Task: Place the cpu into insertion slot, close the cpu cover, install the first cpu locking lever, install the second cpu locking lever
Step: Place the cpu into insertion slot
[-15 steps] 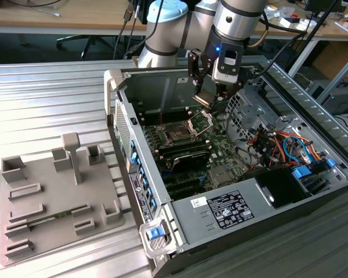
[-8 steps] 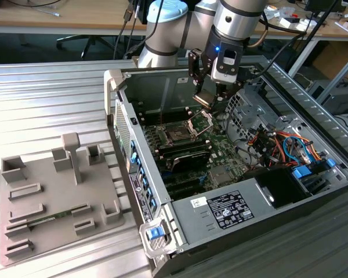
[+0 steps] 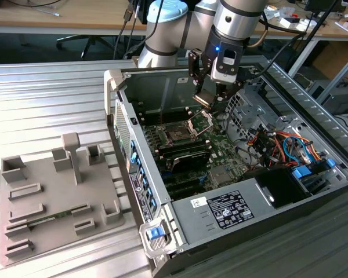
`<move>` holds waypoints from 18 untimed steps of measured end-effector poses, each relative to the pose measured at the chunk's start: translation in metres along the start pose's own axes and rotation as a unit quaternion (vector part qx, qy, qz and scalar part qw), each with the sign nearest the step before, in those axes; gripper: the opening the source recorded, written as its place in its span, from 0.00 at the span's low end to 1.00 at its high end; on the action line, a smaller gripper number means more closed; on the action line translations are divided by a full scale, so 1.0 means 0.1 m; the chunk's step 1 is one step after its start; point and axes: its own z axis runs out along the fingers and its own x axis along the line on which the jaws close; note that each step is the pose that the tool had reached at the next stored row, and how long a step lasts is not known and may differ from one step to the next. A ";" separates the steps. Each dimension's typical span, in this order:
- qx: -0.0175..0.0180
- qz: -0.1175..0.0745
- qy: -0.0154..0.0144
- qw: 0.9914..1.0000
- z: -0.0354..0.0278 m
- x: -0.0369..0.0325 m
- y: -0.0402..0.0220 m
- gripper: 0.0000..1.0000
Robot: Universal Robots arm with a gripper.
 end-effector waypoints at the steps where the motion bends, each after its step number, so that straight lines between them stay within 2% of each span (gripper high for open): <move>1: 0.000 0.000 0.000 1.000 0.000 0.000 0.000 0.55; 18: 0.000 0.008 -0.001 1.000 0.000 0.000 0.000 0.55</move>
